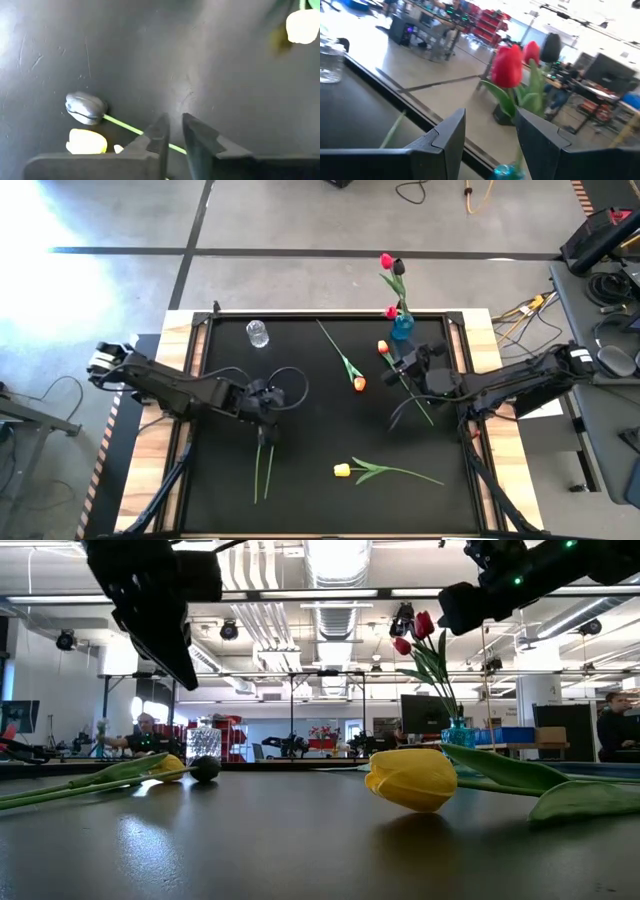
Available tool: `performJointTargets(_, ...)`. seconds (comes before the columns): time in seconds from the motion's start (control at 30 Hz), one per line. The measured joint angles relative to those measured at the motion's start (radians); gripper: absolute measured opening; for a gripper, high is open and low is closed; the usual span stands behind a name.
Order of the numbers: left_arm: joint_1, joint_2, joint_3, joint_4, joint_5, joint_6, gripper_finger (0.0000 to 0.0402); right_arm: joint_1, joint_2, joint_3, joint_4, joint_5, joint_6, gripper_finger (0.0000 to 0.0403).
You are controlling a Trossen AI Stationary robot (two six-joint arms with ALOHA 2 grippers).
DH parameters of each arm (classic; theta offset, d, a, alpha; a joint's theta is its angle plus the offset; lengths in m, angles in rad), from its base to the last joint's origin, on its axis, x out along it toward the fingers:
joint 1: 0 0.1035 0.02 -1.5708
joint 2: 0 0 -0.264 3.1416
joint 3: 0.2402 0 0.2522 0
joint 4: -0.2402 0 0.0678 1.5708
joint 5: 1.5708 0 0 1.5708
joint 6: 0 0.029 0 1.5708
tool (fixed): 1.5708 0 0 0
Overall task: Sort flowers into vase by color
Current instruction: Put the black tulip into the blue vase
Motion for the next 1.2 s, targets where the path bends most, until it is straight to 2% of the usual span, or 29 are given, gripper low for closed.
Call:
performJointTargets(0.13,0.003,0.05,0.015,-0.024,0.019,-0.031,0.0098,0.038,-0.006,0.018,-0.004,0.05,-0.018,0.0164)
performJointTargets(0.3,0.014,0.089,0.006,-0.042,0.024,-0.114,0.0167,0.099,-0.006,0.045,-0.005,0.055,-0.019,0.0164)
performJointTargets(0.43,0.026,0.106,-0.018,0.004,0.019,-0.146,0.0195,0.131,-0.005,0.053,-0.012,0.055,-0.026,0.0164)
performJointTargets(0.7,0.084,0.119,-0.109,0.061,0.02,-0.191,0.0179,0.143,-0.005,0.053,-0.038,0.055,-0.012,0.0164)
performJointTargets(0.9,0.137,0.112,-0.193,0.204,0.1,-0.205,0.0161,0.143,-0.005,0.053,-0.037,0.055,-0.009,0.0164)
performJointTargets(1.2,0.165,0.11,-0.244,0.253,0.089,-0.197,0.015,0.143,-0.005,0.053,-0.037,0.055,-0.007,0.0164)
